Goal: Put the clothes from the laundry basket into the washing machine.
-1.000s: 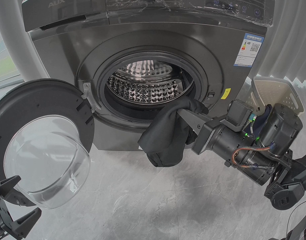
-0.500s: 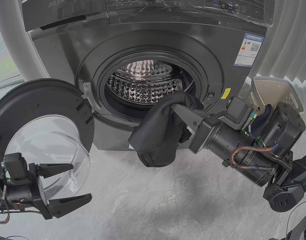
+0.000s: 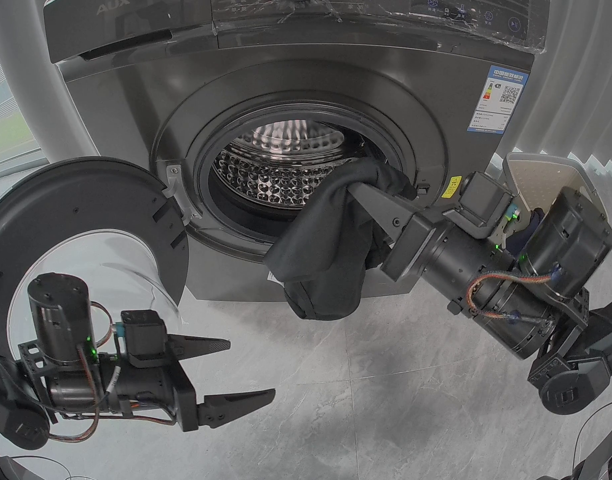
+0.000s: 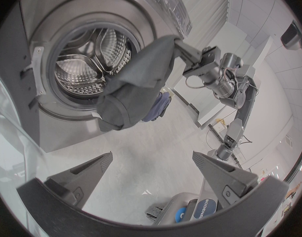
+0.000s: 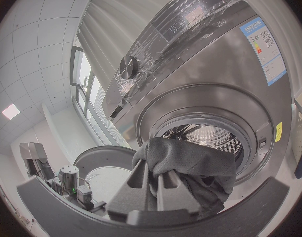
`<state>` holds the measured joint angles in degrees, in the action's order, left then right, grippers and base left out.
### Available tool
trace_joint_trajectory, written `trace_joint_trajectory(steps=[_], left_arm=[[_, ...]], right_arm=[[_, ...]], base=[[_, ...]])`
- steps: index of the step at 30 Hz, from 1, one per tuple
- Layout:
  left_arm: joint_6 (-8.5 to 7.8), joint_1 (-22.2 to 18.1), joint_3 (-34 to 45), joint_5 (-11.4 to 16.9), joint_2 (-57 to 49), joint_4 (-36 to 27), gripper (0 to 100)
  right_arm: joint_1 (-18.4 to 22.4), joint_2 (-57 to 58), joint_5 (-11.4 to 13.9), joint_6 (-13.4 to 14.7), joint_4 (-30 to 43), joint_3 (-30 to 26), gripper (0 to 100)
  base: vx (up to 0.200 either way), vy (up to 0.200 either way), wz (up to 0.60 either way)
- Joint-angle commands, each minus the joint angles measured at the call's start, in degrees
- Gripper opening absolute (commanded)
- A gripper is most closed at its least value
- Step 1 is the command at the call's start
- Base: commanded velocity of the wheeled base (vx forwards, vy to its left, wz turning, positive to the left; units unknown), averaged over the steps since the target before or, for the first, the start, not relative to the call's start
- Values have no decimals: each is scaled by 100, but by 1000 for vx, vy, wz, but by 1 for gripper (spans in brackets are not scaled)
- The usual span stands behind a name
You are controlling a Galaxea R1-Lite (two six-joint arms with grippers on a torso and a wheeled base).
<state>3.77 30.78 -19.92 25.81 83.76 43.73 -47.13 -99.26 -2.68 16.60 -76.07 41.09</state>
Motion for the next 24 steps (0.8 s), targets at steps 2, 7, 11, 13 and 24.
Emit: trace_joint_trajectory(steps=[2,7,11,13,24], left_arm=[[45,191,-249,12,931,285,100],[212,183,-478,-32,1415,778,100],[599,191,-487,12,1722,1173,100],[740,191,-513,12,1951,1375,100],[1355,183,-812,-49,2733,2149,100]], right_arm=[[28,-50,-4,1,-31,101,0],[28,-41,-4,1,-57,92,0],[28,-15,-4,1,-48,101,0],[20,-15,-4,1,-48,101,0],[-7,12,-4,1,-66,74,0]], base=[[0,0,0],[0,0,0],[0,0,0],[0,0,0],[0,0,0]])
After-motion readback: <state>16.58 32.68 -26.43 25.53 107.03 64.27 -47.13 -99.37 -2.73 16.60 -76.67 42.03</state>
